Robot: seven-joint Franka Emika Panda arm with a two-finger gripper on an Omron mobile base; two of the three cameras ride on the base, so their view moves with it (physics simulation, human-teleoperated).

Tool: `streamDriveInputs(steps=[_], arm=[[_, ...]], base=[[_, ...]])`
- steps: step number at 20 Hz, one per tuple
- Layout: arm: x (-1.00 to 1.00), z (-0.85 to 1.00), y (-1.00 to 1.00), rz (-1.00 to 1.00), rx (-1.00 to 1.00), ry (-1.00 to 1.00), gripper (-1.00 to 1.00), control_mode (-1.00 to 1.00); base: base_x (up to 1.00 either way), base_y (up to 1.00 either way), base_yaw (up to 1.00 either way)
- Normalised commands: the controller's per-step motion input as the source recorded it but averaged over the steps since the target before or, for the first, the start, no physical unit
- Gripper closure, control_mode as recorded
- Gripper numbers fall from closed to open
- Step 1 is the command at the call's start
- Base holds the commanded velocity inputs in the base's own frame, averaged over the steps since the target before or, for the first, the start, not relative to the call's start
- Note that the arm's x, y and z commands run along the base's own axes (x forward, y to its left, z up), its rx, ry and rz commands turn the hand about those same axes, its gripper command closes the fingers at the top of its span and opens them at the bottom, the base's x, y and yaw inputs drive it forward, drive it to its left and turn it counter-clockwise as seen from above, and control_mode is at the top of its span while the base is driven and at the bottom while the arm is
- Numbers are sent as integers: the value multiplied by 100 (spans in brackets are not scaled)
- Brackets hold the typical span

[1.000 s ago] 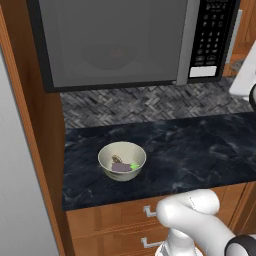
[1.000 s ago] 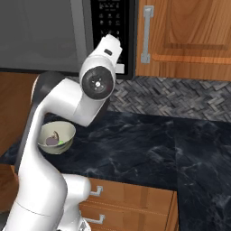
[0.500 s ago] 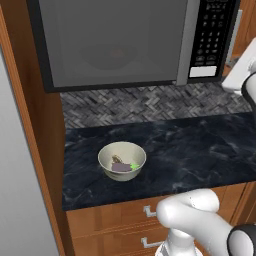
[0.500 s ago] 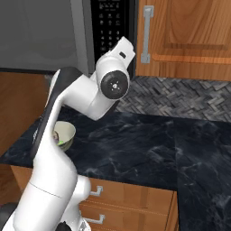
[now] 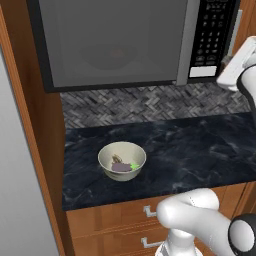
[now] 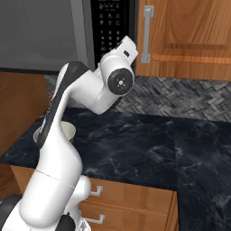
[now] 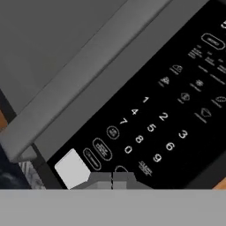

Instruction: Place the bowl containing the chicken drumstick and squash in the microwave. Close the microwave door and press the start button to microwave the meal.

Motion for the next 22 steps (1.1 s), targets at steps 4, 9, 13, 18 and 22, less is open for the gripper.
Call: streamDriveInputs(steps=[4, 9, 13, 18, 22], arm=[[22, -2, 0, 0, 5, 0, 100, -100], [23, -11, 0, 0, 4, 1, 100, -100], [20, -14, 0, 0, 4, 1, 100, -100], [22, -5, -4, 0, 5, 0, 100, -100], [25, 0, -14, 0, 7, 0, 100, -100]], base=[[0, 0, 0], [0, 0, 0], [0, 0, 0], [0, 0, 0], [0, 0, 0]])
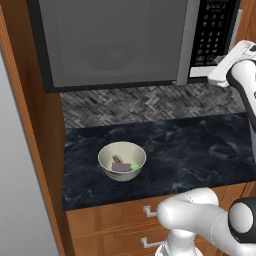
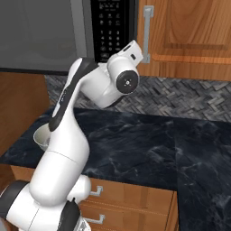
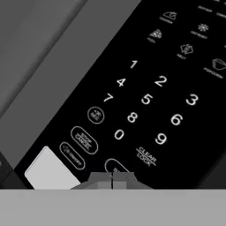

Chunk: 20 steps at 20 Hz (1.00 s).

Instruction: Place the bowl containing the chicken drumstick and squash in the microwave. Close the microwave door and press the start button to microwave the meal.

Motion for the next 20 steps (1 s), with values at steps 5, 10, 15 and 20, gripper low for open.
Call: streamDriveInputs(steps=[5, 10, 15, 20], arm=[[23, -1, -14, 0, 6, 1, 100, -100], [18, -2, -2, 0, 2, 0, 100, -100], [12, 0, 0, 0, 0, 0, 100, -100], [13, 0, 2, 0, 0, 0, 100, -100]], base=[[0, 0, 0], [0, 0, 0], [0, 0, 0], [0, 0, 0]])
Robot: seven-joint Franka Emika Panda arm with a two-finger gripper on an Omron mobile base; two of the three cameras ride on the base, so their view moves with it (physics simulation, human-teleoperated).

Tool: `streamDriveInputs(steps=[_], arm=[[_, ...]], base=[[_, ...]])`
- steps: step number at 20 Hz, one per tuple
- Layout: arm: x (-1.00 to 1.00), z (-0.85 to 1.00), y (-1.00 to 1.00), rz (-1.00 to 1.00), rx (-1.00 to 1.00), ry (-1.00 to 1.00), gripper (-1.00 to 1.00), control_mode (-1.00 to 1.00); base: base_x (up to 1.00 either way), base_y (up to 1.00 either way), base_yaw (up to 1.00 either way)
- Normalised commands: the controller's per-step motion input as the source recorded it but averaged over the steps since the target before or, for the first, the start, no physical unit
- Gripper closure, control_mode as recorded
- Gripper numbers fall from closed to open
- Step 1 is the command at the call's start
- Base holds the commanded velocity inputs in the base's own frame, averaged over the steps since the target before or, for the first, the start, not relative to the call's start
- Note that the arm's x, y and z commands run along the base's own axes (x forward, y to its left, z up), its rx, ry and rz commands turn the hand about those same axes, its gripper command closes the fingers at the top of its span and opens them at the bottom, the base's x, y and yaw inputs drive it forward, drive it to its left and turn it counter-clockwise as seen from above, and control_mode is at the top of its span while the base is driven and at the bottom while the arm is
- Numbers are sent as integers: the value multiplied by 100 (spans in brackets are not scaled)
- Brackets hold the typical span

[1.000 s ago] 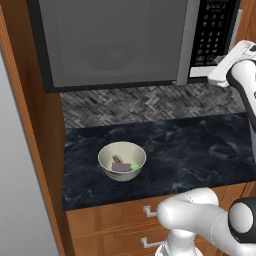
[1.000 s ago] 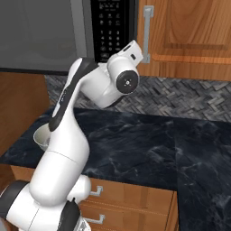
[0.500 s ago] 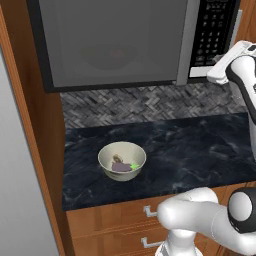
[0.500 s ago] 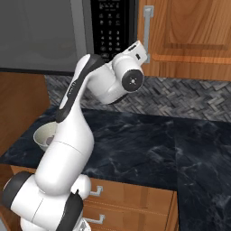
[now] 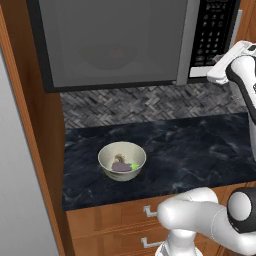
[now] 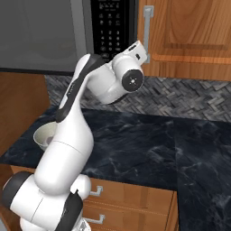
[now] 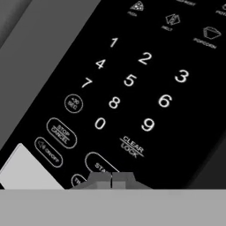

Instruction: Place the bowl containing the chicken drumstick and squash in the microwave. Close the microwave door and press the start button to microwave the meal.

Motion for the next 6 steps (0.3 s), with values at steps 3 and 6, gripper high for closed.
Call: streamDriveInputs(steps=[3, 6], arm=[[10, 0, 20, -4, 0, 1, 100, -100], [16, 0, 26, -12, -1, 4, 100, -100]], base=[[0, 0, 0], [0, 0, 0]])
